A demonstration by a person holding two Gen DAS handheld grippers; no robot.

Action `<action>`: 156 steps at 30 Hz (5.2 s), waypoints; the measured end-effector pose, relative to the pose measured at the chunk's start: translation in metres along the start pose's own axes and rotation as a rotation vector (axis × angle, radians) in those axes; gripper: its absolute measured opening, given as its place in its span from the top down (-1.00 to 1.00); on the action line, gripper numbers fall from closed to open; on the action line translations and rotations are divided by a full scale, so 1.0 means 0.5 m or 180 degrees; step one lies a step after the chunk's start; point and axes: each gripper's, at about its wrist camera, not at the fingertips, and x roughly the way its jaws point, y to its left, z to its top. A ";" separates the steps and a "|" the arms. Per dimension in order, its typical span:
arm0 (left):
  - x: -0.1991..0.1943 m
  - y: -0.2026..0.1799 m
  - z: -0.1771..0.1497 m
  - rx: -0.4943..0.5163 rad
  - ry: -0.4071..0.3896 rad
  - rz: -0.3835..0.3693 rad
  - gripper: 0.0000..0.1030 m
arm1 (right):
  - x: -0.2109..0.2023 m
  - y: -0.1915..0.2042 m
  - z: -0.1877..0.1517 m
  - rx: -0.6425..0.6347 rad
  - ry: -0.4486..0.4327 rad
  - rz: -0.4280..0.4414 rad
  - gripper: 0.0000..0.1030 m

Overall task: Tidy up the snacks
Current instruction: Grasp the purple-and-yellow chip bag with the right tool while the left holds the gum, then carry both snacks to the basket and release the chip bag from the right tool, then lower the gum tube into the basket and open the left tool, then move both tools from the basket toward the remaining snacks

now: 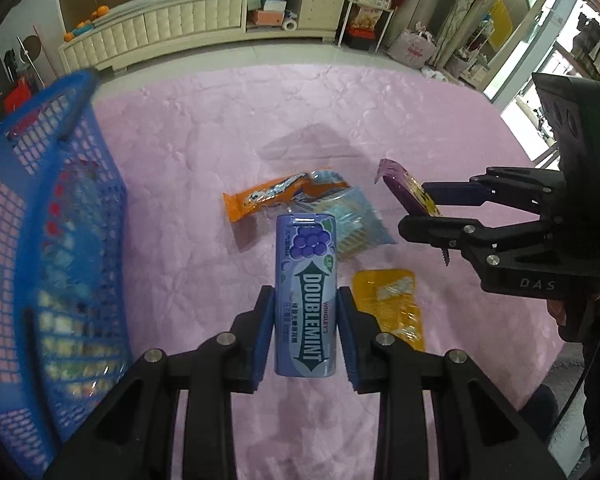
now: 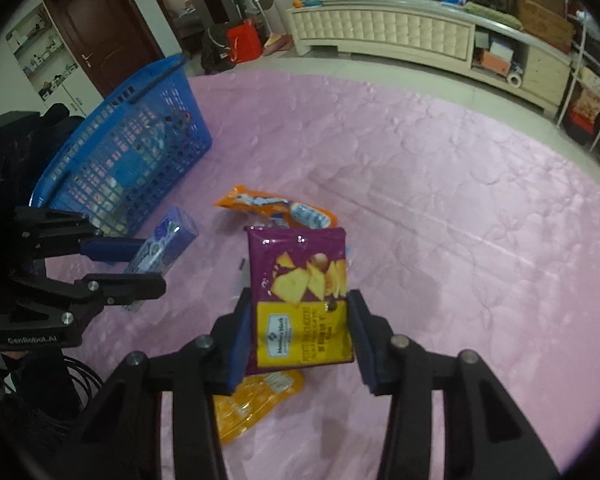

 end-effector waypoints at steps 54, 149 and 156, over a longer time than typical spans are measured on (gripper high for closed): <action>-0.364 0.442 -0.179 -0.0861 -0.1037 0.0089 0.45 | 0.141 0.538 0.212 -0.0711 0.0444 -0.0895 -0.10; -0.129 -0.125 -0.073 0.0170 -0.0034 -0.0003 -0.58 | -0.211 0.078 -0.185 0.1449 -0.0185 -0.0833 -0.64; -0.037 -0.173 -0.050 0.0268 0.0213 0.0090 -0.58 | -0.163 0.002 -0.227 0.1631 -0.0056 -0.0728 -0.64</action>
